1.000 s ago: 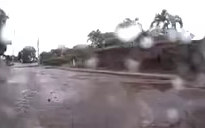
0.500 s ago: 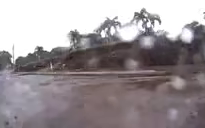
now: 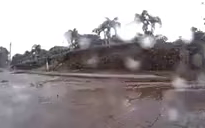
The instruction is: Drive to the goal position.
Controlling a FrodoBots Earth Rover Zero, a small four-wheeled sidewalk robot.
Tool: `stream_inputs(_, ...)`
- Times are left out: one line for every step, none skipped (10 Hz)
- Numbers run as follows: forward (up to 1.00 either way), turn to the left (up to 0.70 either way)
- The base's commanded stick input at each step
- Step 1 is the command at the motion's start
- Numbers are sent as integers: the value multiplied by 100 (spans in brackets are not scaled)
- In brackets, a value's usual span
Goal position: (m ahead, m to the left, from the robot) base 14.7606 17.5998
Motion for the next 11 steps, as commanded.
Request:
stream_inputs(85, 16)
stream_inputs(85, 14)
stream_inputs(85, 11)
stream_inputs(85, 8)
stream_inputs(85, 5)
stream_inputs(85, 3)
stream_inputs(85, 0)
stream_inputs(85, 0)
stream_inputs(85, 0)
stream_inputs(85, 0)
stream_inputs(85, 0)
